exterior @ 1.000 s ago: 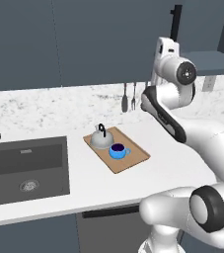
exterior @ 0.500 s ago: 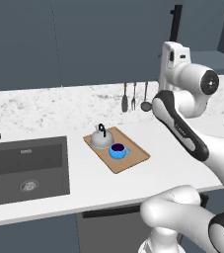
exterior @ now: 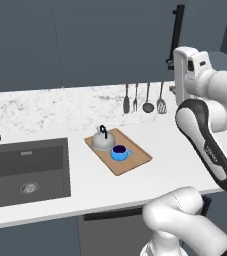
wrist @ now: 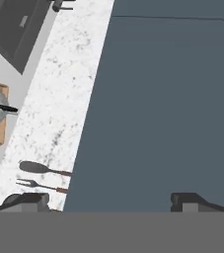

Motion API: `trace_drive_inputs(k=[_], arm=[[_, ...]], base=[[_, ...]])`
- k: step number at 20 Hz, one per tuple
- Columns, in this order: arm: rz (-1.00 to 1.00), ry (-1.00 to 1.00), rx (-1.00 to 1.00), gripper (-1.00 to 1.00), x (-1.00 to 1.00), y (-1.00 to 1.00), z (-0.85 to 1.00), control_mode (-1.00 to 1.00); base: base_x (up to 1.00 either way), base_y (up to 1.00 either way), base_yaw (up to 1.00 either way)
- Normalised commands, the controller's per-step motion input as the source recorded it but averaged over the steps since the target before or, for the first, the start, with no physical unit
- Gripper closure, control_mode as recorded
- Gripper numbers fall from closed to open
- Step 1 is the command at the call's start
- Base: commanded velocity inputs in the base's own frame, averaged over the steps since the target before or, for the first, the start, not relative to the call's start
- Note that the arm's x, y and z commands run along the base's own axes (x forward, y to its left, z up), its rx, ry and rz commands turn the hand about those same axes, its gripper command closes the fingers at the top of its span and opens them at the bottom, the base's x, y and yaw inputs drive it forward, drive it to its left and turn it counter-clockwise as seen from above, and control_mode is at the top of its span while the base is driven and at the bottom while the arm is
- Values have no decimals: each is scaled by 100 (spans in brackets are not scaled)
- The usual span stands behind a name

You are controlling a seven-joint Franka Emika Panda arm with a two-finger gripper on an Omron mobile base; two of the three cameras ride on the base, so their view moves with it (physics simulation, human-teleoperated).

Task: Pick the kettle from the counter and place it on the tray. Then pick the mug from the cabinet and place it on the tray. Then close the cabinet doors.

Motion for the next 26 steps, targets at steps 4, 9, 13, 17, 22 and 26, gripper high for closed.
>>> trace_drive_inputs(k=[4, 9, 13, 17, 22, 26], arm=[[13, 0, -26, -100, -72, 0, 2, -100], [5, -3, -14, -100, -82, -11, 0, -100], [0, 0, -2, -100, -73, -13, 3, -100], [0, 0, 0, -100, -72, -21, 2, -100], [0, -1, 0, -100, -66, -25, 2, -100], [-7, 0, 0, -100, -47, -26, 1, -100]], base=[[0, 0, 0], [0, 0, 0], [0, 0, 0], [0, 0, 0], [0, 0, 0], [0, 0, 0]])
